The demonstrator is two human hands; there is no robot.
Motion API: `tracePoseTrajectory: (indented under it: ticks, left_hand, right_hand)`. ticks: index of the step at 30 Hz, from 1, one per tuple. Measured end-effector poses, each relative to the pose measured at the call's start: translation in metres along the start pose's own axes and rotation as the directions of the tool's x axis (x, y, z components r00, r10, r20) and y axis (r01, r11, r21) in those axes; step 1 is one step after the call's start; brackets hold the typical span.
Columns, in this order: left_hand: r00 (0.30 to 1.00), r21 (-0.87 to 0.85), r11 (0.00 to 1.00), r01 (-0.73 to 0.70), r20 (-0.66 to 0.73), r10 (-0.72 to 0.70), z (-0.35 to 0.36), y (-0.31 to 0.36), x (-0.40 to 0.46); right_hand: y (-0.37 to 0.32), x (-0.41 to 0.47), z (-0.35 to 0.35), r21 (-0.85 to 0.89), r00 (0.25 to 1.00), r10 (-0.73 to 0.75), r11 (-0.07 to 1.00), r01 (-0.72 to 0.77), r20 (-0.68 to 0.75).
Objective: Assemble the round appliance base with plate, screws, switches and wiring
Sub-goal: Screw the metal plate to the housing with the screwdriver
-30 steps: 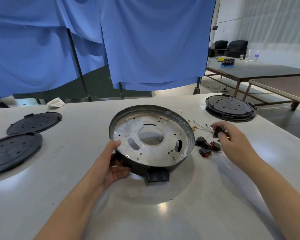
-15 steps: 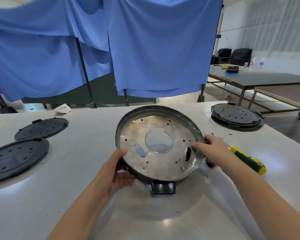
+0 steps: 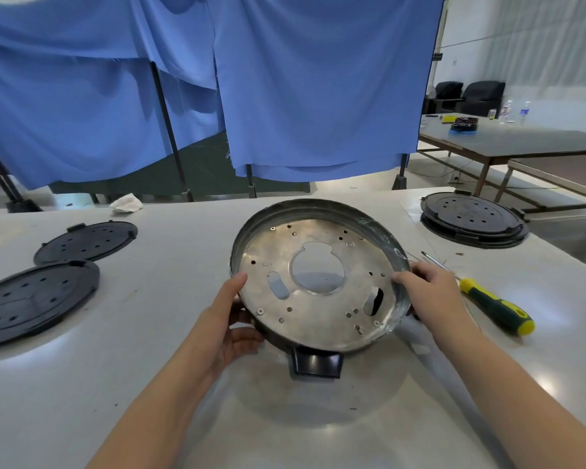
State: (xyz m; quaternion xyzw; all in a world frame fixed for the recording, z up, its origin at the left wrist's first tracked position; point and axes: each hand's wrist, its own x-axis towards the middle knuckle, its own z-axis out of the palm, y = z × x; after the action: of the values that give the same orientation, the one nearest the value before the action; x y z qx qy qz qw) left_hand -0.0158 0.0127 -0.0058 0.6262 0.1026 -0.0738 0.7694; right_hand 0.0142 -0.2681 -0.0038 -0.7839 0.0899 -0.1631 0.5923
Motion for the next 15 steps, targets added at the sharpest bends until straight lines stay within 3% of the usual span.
tracePoseTrajectory:
  ticks: [7, 10, 15]
  left_hand:
    - [0.995, -0.085, 0.996, -0.032, 0.094, 0.040, 0.0029, 0.0036, -0.0028]
    - [0.989, -0.173, 0.985, 0.014, 0.148, 0.012, 0.0065, -0.0010, -0.0067]
    - [0.997, -0.261, 0.965, 0.039, 0.071, -0.021, 0.0033, -0.0033, -0.0044]
  right_hand:
    - [0.0040, -0.0004, 0.0021, 0.097, 0.995, 0.103, 0.990, -0.102, -0.005]
    - [0.0054, -0.0035, 0.0063, 0.050, 0.998, 0.058, 0.997, -0.059, 0.021]
    - [0.0061, -0.0014, 0.0005, -0.103, 0.996, -0.041, 0.993, 0.049, 0.076]
